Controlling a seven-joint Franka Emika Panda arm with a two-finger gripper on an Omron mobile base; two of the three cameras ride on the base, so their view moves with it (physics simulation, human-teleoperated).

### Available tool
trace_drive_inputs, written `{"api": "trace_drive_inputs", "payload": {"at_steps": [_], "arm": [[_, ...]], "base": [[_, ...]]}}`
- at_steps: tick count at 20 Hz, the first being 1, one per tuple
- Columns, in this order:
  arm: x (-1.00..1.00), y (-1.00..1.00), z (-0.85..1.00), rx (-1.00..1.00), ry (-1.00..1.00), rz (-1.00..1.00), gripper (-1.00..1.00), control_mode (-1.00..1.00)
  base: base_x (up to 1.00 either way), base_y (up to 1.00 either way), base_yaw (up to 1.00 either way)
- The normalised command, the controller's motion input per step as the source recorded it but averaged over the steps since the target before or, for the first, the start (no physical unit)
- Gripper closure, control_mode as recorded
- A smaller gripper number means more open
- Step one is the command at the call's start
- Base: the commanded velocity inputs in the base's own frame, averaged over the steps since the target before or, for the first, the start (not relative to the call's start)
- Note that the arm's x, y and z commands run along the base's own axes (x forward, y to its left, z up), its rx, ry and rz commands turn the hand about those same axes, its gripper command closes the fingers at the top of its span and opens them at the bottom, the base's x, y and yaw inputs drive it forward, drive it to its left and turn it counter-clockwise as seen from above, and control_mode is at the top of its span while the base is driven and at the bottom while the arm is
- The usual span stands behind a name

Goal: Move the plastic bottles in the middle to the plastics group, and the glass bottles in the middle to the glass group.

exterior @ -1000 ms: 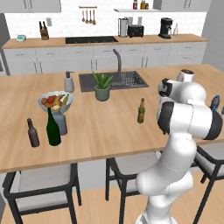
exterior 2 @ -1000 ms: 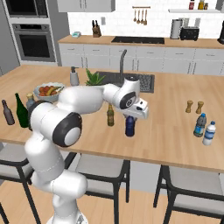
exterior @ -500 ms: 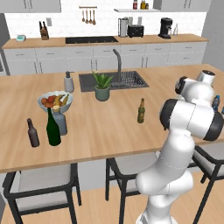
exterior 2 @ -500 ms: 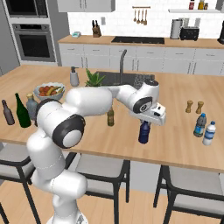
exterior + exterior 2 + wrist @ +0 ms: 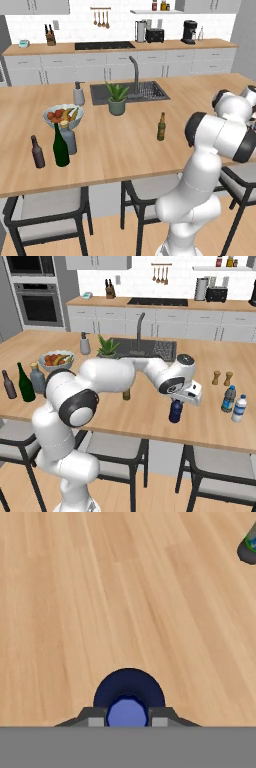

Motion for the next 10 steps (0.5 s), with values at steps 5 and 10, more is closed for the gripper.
{"api": "trace_drive_inputs", "payload": {"at_steps": [5, 10], "arm": [[0.0, -0.36, 0.15, 0.0, 0.0, -0.02, 1.0, -1.0], [0.04, -0.14, 0.09, 0.0, 0.0, 0.0, 1.0, -1.0]], "base": [[0.0, 0.0, 0.0], [0.0, 0.0, 0.0]]}}
